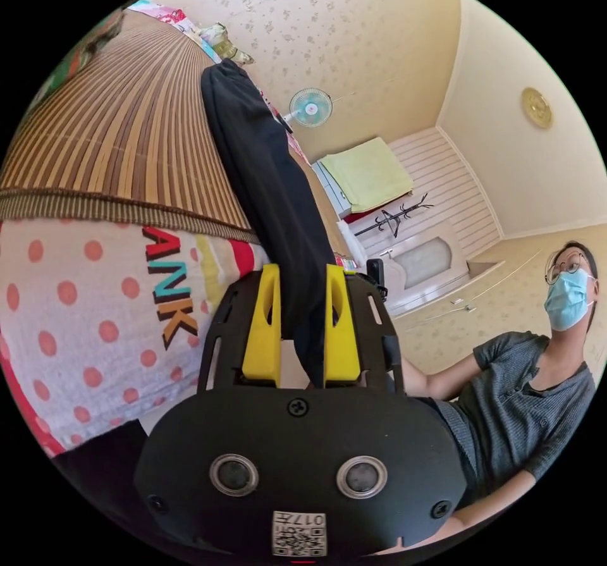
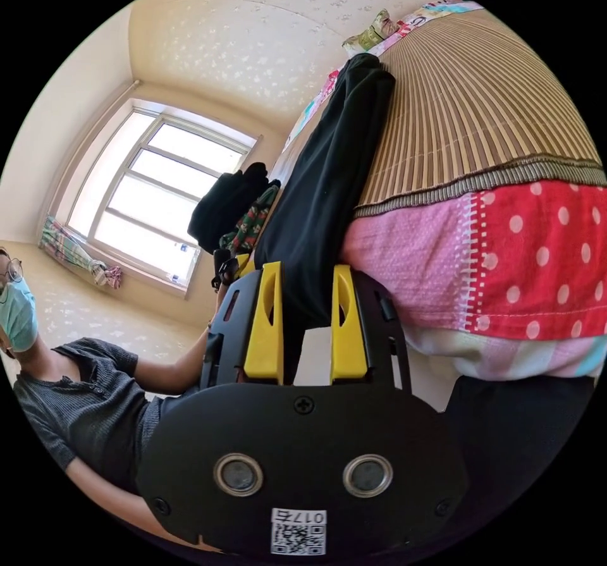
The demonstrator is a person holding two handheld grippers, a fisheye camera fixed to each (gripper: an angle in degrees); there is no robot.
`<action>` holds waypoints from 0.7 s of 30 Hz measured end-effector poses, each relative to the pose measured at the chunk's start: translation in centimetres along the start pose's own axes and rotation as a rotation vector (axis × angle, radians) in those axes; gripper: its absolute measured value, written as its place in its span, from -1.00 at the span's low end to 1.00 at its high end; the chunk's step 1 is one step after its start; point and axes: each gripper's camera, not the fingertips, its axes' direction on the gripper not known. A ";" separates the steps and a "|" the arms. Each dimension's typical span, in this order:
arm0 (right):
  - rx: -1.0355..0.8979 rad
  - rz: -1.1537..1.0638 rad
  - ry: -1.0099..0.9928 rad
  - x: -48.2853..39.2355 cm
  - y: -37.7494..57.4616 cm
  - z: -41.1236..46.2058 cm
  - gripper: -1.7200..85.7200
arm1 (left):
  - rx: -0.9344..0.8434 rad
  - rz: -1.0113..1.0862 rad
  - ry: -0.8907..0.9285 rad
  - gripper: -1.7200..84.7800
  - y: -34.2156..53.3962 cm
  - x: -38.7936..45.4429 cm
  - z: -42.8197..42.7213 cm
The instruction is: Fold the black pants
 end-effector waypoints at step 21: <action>0.111 -1.047 -0.578 -28.7 10.1 -15.3 -0.91 | 0.267 0.855 0.412 -0.92 15.2 20.3 -12.0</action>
